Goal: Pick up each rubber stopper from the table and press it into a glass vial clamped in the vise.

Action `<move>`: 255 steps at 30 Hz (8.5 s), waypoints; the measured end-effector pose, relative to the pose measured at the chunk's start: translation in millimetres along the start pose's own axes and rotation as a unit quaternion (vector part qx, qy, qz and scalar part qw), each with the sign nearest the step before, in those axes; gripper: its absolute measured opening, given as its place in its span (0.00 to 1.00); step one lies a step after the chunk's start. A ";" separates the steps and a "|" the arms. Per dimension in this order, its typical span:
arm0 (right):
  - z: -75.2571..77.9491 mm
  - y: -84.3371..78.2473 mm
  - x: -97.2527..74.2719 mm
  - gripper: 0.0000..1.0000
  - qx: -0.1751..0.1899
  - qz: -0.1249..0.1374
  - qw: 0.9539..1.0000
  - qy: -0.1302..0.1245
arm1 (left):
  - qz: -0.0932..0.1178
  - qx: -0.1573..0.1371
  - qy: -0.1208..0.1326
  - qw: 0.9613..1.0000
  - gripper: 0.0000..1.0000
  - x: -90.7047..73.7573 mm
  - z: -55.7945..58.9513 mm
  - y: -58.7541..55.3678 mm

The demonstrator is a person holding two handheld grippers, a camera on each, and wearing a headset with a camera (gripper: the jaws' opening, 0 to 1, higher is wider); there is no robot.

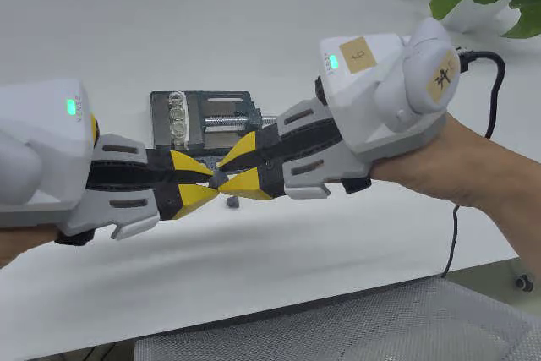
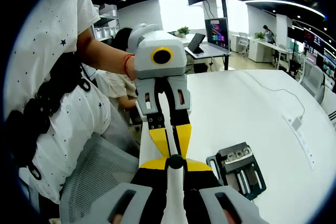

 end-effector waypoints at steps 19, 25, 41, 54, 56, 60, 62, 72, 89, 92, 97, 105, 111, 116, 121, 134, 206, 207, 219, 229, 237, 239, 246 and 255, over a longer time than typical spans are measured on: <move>21.9 19.5 -8.5 0.06 0.011 0.004 1.000 -0.008 | 0.014 -0.009 0.050 0.999 0.27 -20.3 -16.6 -13.8; 40.2 24.7 -8.6 0.06 0.008 -0.008 1.000 -0.025 | 0.013 -0.013 0.064 0.998 0.36 -27.5 -21.5 -21.3; 96.8 36.7 4.8 0.06 -0.003 -0.074 0.995 -0.059 | 0.037 -0.018 0.111 0.993 0.69 -41.2 -37.3 -37.1; 141.0 23.2 41.4 0.06 -0.047 -0.171 0.983 -0.050 | 0.059 -0.021 0.117 0.991 0.87 -42.7 -38.9 -45.9; 143.5 20.2 46.2 0.06 -0.055 -0.182 0.981 -0.049 | 0.059 -0.023 0.117 0.991 0.89 -42.7 -40.3 -47.2; 148.3 14.3 55.7 0.06 -0.055 -0.197 0.978 -0.043 | 0.061 -0.022 0.116 0.991 0.93 -42.6 -42.5 -50.2; 150.6 10.6 60.3 0.06 -0.062 -0.206 0.976 -0.041 | 0.062 -0.020 0.117 0.991 0.95 -42.6 -43.9 -51.8; 157.0 -1.4 77.7 0.06 -0.065 -0.229 0.971 -0.030 | 0.059 -0.027 0.116 0.991 0.99 -42.6 -48.3 -55.1; 156.8 -1.9 80.1 0.06 -0.067 -0.239 0.968 -0.023 | 0.061 -0.028 0.111 0.992 0.98 -42.2 -48.2 -54.9; 156.1 -2.2 80.4 0.06 -0.065 -0.240 0.968 -0.022 | 0.062 -0.028 0.110 0.992 0.98 -42.5 -47.6 -55.0; 156.6 -1.4 80.4 0.06 -0.068 -0.244 0.967 -0.021 | 0.062 -0.029 0.111 0.991 0.98 -43.3 -47.9 -55.5; 157.2 -1.1 83.0 0.05 -0.078 -0.251 0.965 -0.020 | 0.063 -0.030 0.111 0.991 0.97 -43.7 -47.6 -55.5; 154.4 -0.7 83.4 0.05 -0.083 -0.256 0.963 -0.022 | 0.063 -0.031 0.110 0.991 0.97 -44.1 -47.9 -56.0; 150.8 0.1 84.1 0.05 -0.095 -0.261 0.960 -0.023 | 0.064 -0.030 0.110 0.991 0.97 -44.0 -48.0 -55.6; 149.3 0.5 84.5 0.05 -0.091 -0.264 0.960 -0.027 | 0.065 -0.031 0.109 0.991 0.97 -43.5 -48.3 -56.0; 147.9 1.1 83.7 0.06 -0.100 -0.265 0.959 -0.023 | 0.065 -0.030 0.111 0.991 0.96 -44.5 -49.2 -54.0; 154.8 -3.0 82.6 0.00 -0.126 -0.251 0.960 -0.017 | 0.071 -0.043 0.110 0.991 0.93 -42.3 -52.0 -57.4; 154.0 -2.5 82.5 0.00 -0.126 -0.251 0.960 -0.017 | 0.070 -0.043 0.110 0.990 0.93 -42.4 -52.2 -57.7; 152.2 -0.3 85.0 0.00 -0.125 -0.267 0.956 -0.004 | 0.072 -0.043 0.112 0.990 0.93 -43.0 -53.9 -57.3; 148.2 -0.3 84.4 0.00 -0.136 -0.272 0.953 -0.008 | 0.075 -0.043 0.114 0.990 0.93 -43.7 -54.2 -55.8; 147.8 -0.4 85.5 0.00 -0.155 -0.279 0.948 -0.011 | 0.078 -0.045 0.119 0.989 0.93 -44.5 -55.6 -56.3; 147.8 -0.4 85.8 0.00 -0.160 -0.281 0.946 -0.010 | 0.077 -0.044 0.118 0.989 0.93 -44.2 -55.8 -56.3; 148.7 0.0 87.2 0.00 -0.172 -0.291 0.941 -0.004 | 0.077 -0.045 0.117 0.989 0.92 -43.5 -57.3 -56.4; 148.7 0.7 88.5 0.00 -0.191 -0.305 0.933 -0.003 | 0.078 -0.044 0.117 0.989 0.92 -41.6 -59.0 -55.0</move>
Point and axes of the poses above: the centre of the closed fingertips' face, and the gripper's own axes: x roughly forward along the fingers, z roughly to its right, y roughly out of its top, the point moved 4 cm from there along -x, roughly backward along the fingers, and after that the axes turned 1 degree about -z, right-handed, at the moved point
